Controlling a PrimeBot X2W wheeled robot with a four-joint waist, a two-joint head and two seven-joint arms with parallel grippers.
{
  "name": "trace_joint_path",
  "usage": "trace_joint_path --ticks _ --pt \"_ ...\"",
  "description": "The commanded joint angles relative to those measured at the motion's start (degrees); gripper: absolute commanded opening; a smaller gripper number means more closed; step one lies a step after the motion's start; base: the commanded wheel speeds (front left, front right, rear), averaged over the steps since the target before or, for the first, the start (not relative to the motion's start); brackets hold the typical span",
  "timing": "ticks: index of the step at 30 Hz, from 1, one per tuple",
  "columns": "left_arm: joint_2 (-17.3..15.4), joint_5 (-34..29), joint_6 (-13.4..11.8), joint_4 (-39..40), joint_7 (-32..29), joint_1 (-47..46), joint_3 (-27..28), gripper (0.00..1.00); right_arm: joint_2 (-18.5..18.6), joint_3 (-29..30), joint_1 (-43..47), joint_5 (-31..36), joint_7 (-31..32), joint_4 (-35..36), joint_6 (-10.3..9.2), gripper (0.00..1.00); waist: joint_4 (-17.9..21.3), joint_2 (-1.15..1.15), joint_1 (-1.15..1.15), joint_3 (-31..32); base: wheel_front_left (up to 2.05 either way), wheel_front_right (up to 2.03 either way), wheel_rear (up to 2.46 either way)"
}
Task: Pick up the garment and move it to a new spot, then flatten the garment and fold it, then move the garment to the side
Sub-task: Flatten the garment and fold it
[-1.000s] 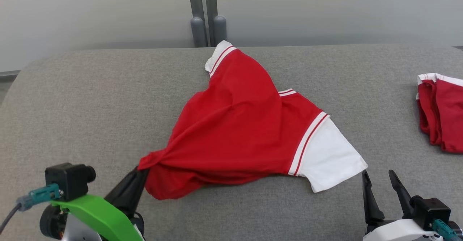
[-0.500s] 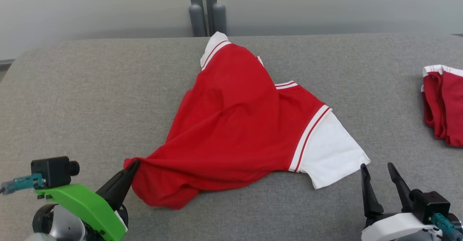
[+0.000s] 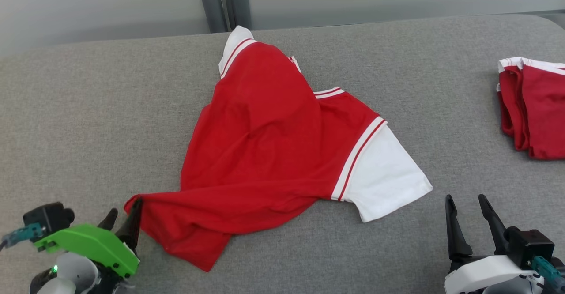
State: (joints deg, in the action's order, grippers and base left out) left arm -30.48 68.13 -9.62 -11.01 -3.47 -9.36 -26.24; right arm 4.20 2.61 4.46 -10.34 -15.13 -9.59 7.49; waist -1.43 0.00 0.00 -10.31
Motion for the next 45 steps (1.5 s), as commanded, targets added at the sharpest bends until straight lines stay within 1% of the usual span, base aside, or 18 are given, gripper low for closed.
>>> trace_joint_path --ticks 1,5,7,10,15,18,19,20,21,22,28,31,35,37,40,42,44,45 --pt "-0.6 -0.4 -0.5 -0.2 1.2 1.8 0.4 1.00 0.1 0.1 0.4 0.2 0.0 -0.1 0.00 1.00 -0.2 0.00 0.00 0.3 0.00 0.00 0.00" --pt "0.2 -1.0 -2.5 2.4 4.8 5.5 1.3 1.00 0.0 -0.1 0.2 0.3 0.0 0.0 0.00 1.00 -0.6 0.00 0.00 0.5 0.00 0.00 0.00" --pt "1.7 -0.1 -2.3 4.5 5.4 7.5 0.8 1.00 0.0 0.1 0.1 0.2 0.0 0.2 0.00 1.00 -1.0 0.00 0.00 0.5 0.00 0.00 0.00" --pt "3.6 0.5 -1.9 5.7 4.0 8.5 -1.7 1.00 0.1 -0.1 0.2 0.3 0.0 0.3 0.00 1.00 -1.6 0.00 0.00 0.3 0.00 0.00 0.00" --pt "5.8 -1.4 -2.9 -0.2 2.5 6.1 -4.7 1.00 0.3 -0.6 -0.7 0.3 0.0 0.1 0.00 1.00 -1.6 0.00 0.00 0.3 0.00 0.00 0.00" --pt "7.3 -2.0 -2.1 -3.7 2.0 5.1 -6.1 1.00 0.4 -0.9 -1.0 0.3 0.0 -0.1 0.00 1.00 -0.8 0.00 0.00 0.6 0.00 0.00 0.00" --pt "7.7 -1.8 -1.7 -4.1 1.9 5.0 -6.4 0.81 0.5 -0.8 -0.9 0.2 0.0 -0.1 0.00 1.00 -0.6 0.00 0.00 0.7 0.00 0.00 0.00" --pt "8.0 -1.4 -1.3 -4.6 2.0 5.0 -6.5 0.43 0.4 -0.6 -0.6 0.2 0.0 -0.1 0.00 1.00 -0.4 0.00 0.00 0.8 0.00 0.00 0.00" --pt "8.2 -1.3 -1.0 -5.0 2.0 4.9 -6.5 0.29 0.4 -0.5 -0.3 0.1 0.0 -0.1 0.00 1.00 -0.3 0.00 0.00 0.8 0.00 0.00 0.00" --pt "8.4 -1.2 -0.7 -5.3 2.1 5.0 -6.6 0.00 0.4 -0.4 0.1 0.1 0.0 -0.1 0.00 1.00 -0.2 0.00 0.00 0.9 0.00 0.00 0.00" --pt "6.2 -3.1 0.2 -3.8 3.5 6.0 -6.7 0.00 0.1 0.4 1.4 -0.1 0.0 -0.2 0.00 1.00 -0.9 0.00 0.00 1.7 0.00 0.00 0.00" --pt "4.2 -4.0 -0.7 -0.2 4.5 6.6 -6.1 0.00 0.2 0.3 1.7 0.1 0.0 -0.2 0.00 1.00 -2.0 0.00 0.00 2.4 0.00 0.00 0.00" --pt "1.0 -6.2 -2.3 8.5 4.5 9.3 -6.5 0.00 0.5 0.4 2.2 0.3 0.0 -0.1 0.00 1.00 -3.8 0.00 0.00 3.4 0.00 0.00 0.00" --pt "-1.5 -7.1 -2.4 14.7 2.6 11.4 -8.3 0.00 0.6 0.3 2.5 0.3 0.0 -0.2 0.00 1.00 -4.8 0.00 0.00 4.0 0.00 0.00 0.00" --pt "-4.1 -7.9 -2.8 21.3 -1.2 14.3 -11.6 0.00 0.6 0.1 2.6 0.3 0.0 -0.2 0.00 1.00 -6.0 0.00 0.00 4.3 0.00 0.00 0.00" --pt "-3.8 -7.1 -2.3 23.4 -3.5 15.8 -14.1 0.00 0.5 0.0 2.4 0.2 0.0 -0.4 0.00 1.00 -6.6 0.00 0.00 4.3 0.00 0.00 0.00" --pt "-3.4 -7.7 -2.0 22.7 -5.7 16.5 -16.9 0.00 0.4 -0.4 2.1 0.1 0.0 -0.6 0.00 1.00 -6.9 0.00 0.00 4.3 0.00 0.00 0.00" --pt "-2.0 -7.5 -1.6 21.5 -6.6 16.4 -18.4 0.00 0.4 -0.6 1.9 0.2 0.0 -0.7 0.00 1.00 -7.1 0.00 0.00 4.3 0.00 0.00 0.00"
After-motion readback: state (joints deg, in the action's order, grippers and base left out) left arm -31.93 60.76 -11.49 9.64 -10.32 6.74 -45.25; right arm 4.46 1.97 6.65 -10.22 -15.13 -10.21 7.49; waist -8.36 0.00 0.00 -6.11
